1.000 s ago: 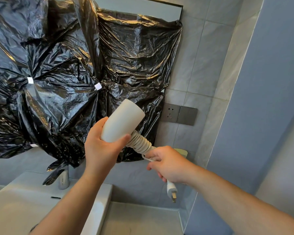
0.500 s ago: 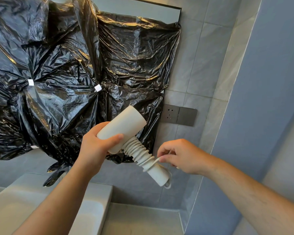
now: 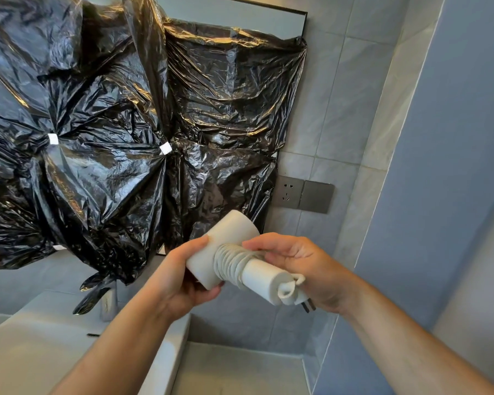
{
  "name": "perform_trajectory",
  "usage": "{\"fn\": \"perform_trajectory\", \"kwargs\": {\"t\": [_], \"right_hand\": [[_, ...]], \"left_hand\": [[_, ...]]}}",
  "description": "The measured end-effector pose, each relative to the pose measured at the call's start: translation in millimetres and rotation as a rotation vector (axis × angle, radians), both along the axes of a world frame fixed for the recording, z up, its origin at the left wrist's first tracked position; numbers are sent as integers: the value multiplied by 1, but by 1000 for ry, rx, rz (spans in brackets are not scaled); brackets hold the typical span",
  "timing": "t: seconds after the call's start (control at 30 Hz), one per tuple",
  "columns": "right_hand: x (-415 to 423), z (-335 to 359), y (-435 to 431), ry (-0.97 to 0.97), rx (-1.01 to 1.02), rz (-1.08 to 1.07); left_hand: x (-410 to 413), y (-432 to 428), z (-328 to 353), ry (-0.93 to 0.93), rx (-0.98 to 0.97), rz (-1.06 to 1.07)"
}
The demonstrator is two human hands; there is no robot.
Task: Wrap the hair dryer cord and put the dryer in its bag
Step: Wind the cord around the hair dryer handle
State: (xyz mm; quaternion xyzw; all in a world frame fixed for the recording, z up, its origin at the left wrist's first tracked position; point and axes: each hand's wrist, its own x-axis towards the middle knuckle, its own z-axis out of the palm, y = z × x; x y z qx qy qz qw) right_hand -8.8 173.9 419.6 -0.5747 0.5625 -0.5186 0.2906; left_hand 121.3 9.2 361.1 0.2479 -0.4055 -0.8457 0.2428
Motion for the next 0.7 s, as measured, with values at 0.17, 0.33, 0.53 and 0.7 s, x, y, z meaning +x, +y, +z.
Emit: {"fn": "perform_trajectory", "kwargs": {"t": [0.17,0.33,0.53,0.7], "right_hand": [[5,2,1,42,-11,62],[9,-2,-13,174,-42,-105],[2,-8,-23,-73,-105,-296],[2,-13,-31,-60,-128,-406]], "left_hand": [[-11,13,-9,-50,255,-116],[-20,21,-24,-106,324,-152],[-20,32,-28,-71,205,-177],[-28,44,-33,-360,-712,259]]}}
